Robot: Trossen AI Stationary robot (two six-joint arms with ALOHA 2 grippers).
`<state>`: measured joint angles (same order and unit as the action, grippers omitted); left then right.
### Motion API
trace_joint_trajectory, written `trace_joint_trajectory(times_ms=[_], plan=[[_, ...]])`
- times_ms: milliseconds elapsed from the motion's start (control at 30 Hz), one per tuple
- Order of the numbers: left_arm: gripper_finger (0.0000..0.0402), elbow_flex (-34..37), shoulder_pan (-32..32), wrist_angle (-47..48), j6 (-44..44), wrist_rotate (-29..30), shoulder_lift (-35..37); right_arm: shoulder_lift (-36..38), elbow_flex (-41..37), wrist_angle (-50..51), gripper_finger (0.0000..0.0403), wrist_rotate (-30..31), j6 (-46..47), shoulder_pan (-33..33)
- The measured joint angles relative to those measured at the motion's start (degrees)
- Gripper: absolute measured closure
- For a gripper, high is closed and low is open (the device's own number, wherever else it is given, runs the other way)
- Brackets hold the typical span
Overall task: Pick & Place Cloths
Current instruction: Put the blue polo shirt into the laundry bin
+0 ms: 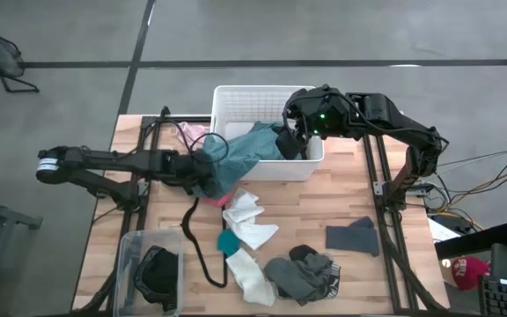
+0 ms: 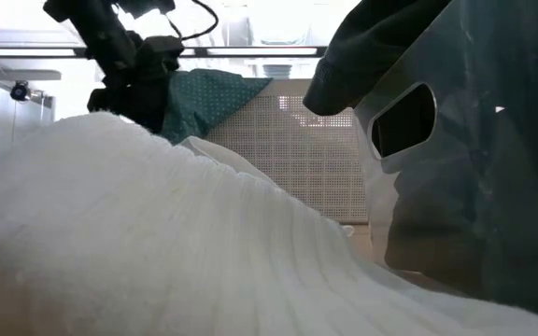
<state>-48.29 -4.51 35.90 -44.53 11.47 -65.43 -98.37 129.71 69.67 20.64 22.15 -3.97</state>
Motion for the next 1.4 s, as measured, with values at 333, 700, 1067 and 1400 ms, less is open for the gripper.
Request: trace_joint_trajectory(times_ms=[333,700,1067,1400], plan=[[0.0396,-5.7,2.0,-0.6,0.7,-2.6,2.2,0.0,0.0,0.0,0.0183,0.2,-0.1,0.0],[0.0399,-27.3,1.4,-0.7,8.5,1.4,5.4,0.0,-0.2,0.6,0.0163,0.2,0.0,0.1],[0.04,-43.8,-7.9,-0.6,16.9,2.8,-2.5,0.0,-0.2,0.7,0.0138,0.0,1.0,2.3],[0.0398,-56.8,-17.2,-5.9,26.0,-0.3,-13.6,0.0,-0.2,0.9,0.0155,-0.2,2.5,2.7]])
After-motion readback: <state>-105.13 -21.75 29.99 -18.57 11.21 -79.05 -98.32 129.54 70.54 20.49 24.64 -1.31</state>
